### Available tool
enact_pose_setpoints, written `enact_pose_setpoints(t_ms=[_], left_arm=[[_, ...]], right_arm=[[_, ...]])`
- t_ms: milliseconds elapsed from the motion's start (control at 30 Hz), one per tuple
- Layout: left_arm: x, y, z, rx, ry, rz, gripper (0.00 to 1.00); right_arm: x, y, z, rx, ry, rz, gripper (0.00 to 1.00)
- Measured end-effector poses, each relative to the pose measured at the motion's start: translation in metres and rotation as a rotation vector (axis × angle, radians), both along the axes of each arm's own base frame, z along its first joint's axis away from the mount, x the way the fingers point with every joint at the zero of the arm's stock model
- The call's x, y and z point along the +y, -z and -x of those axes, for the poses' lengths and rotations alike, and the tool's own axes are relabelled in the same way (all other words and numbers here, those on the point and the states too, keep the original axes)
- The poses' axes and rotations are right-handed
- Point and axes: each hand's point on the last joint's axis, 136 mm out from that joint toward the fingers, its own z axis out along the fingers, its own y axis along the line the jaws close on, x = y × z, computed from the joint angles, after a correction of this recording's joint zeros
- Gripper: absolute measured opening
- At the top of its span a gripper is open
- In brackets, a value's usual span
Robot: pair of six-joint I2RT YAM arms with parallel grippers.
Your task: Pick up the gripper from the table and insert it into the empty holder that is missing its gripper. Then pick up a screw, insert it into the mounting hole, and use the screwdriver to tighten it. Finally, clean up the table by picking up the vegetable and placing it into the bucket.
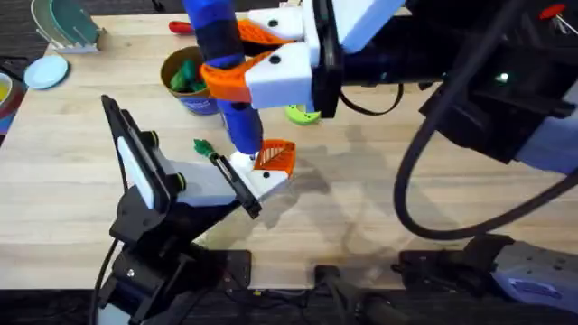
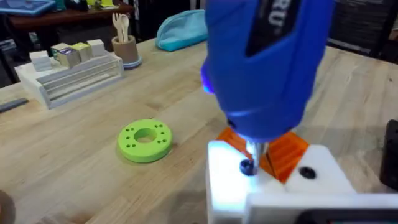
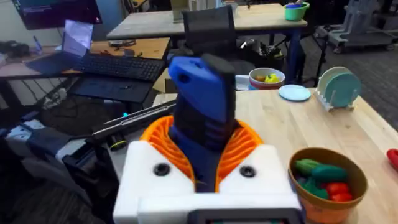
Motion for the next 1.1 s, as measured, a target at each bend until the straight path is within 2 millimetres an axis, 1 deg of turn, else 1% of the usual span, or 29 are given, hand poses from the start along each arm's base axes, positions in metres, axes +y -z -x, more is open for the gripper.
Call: enact_pose_setpoints(t_ms=[367, 500, 667, 1100], left_arm=[[0.0, 0.0, 0.0, 0.0, 0.0, 0.0, 0.004], [0.0, 0.0, 0.0, 0.0, 0.0, 0.0, 0.004], [0.0, 0.0, 0.0, 0.008, 0.001, 0.004, 0.005], [0.0, 0.001, 0.0, 0.012, 0.001, 0.006, 0.005]], right_arm=[[0.0, -0.002, 0.0, -0.01, 0.0, -0.008, 0.122], [0.0, 0.002, 0.0, 0.006, 0.0, 0.006, 0.122], [0.005, 0.009, -0.007, 0.02, 0.008, 0.02, 0.121], [0.006, 0.01, -0.008, 0.024, 0.007, 0.022, 0.118]])
